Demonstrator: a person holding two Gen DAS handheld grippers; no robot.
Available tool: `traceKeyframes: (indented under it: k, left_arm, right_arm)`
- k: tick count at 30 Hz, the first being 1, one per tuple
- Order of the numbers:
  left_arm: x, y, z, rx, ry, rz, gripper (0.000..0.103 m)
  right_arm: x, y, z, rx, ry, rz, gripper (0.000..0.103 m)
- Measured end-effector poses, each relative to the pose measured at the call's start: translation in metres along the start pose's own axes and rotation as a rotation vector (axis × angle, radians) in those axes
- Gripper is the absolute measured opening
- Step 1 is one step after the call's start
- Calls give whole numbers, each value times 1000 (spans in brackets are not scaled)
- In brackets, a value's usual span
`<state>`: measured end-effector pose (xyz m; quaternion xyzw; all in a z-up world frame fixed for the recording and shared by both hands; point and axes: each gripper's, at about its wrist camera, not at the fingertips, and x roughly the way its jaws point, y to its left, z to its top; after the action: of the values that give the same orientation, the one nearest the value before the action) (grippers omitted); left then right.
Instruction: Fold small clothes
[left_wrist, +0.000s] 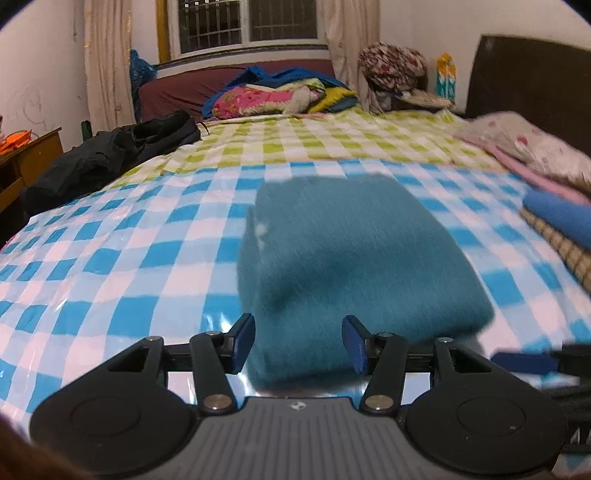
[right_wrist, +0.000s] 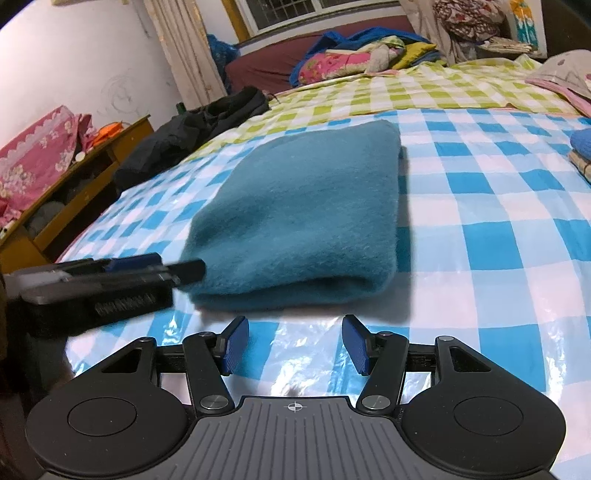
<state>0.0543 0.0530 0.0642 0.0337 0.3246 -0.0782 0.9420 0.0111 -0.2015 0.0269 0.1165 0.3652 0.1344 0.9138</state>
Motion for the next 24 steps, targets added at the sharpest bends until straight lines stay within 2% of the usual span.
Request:
traceKeyframes:
  k: [8, 13, 17, 22, 24]
  left_arm:
    - [45, 10, 48, -45, -34, 6, 58]
    - [86, 16, 73, -97, -8, 12, 57]
    - [118, 13, 74, -58, 39, 40, 58]
    - [123, 5, 63, 38, 1, 100, 59]
    - [124, 7, 61, 42, -4, 111, 59]
  right_arm:
    - [9, -22, 14, 44, -36, 7, 56]
    - [15, -36, 22, 61, -46, 23, 58]
    - [9, -40, 27, 72, -59, 72, 64]
    - [5, -46, 33, 74, -102, 88, 64]
    - [5, -53, 34, 100, -106, 86, 64]
